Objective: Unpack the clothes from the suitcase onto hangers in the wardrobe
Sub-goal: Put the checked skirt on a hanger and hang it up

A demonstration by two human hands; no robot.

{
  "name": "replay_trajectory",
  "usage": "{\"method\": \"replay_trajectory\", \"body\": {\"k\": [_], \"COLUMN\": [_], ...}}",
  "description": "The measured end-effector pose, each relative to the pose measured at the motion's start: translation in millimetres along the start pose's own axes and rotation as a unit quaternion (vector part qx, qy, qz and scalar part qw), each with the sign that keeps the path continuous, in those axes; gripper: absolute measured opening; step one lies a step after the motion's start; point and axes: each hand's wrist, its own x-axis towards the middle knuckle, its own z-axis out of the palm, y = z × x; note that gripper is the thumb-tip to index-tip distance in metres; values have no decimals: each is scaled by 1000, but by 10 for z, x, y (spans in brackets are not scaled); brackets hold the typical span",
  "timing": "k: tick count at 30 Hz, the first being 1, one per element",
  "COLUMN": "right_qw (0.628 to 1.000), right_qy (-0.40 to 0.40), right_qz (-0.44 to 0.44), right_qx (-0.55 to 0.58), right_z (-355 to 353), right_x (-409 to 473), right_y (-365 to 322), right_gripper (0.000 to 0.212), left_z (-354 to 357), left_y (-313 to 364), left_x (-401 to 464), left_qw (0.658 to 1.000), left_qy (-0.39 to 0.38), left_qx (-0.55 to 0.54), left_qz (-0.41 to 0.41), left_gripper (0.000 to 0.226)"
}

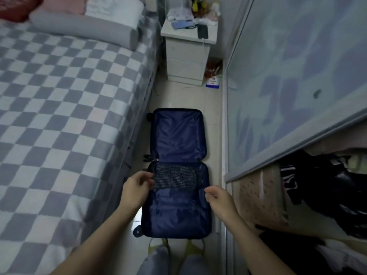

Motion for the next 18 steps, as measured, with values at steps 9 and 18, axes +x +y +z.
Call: {"method": "replay_trajectory", "body": {"k": [9,18], "right_qw": [973,952], "right_qy": [-26,19], "right_qz": [191,248], "right_qx": [127,181], "right_z": [580,1558], "right_x": [1149,2825], "right_y": [1244,2396], "right_gripper": [11,12], "left_z": [729,1564], "left_y": [-1334,-2699], "left_x": [613,1589], "left_qw": [990,981], "left_qy": [-30,-39], "left_qx": [-1,-57], "left_qz": [-138,-181], "left_gripper": [24,25]}}
